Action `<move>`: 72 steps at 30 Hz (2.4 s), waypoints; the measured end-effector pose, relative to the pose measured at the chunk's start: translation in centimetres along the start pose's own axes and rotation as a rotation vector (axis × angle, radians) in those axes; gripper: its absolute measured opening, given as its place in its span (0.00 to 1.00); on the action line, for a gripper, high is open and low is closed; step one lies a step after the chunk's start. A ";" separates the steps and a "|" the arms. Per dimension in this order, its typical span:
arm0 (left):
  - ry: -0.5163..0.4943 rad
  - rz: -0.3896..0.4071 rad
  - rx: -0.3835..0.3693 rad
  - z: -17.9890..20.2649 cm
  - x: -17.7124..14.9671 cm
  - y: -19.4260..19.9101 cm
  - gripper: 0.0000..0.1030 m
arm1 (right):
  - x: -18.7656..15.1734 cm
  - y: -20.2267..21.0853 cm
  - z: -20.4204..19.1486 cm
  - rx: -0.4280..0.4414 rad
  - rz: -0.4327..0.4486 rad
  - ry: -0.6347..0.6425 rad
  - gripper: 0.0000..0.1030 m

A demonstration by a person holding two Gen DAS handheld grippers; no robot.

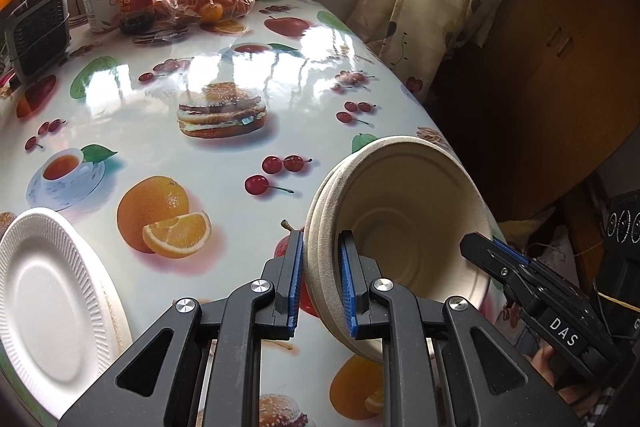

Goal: Organize plates and bowls
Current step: 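Lift the bowl stacks with both grippers and carry them toward the white plate stack, then lower the held bowl stacks onto the white plate stack with both grippers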

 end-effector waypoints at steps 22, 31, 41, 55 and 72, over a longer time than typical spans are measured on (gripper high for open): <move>0.068 0.063 0.063 -4.8 -0.2 3.3 0.17 | -0.4 -1.3 -5.2 0.078 -0.025 0.072 0.16; 0.098 0.082 0.085 -6.6 -0.5 4.4 0.17 | -0.6 -1.9 -7.2 0.104 -0.035 0.103 0.16; 0.122 0.097 0.107 -7.9 -1.2 5.5 0.17 | -1.0 -2.2 -8.8 0.124 -0.046 0.129 0.16; 0.169 0.126 0.149 -10.5 -1.9 7.3 0.17 | -1.6 -3.3 -11.9 0.169 -0.071 0.178 0.16; 0.243 0.164 0.204 -14.7 -2.9 9.8 0.17 | -2.4 -4.5 -16.6 0.233 -0.105 0.250 0.16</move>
Point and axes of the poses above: each gripper's, at about its wrist camera, not at the fingertips, and y roughly against the way its jaws point, z to its right, x to its top, the point moved 10 cm from there along -y, roughly the way its jaws point, and after that the axes turned 1 degree about -x, right-handed, at the moved point
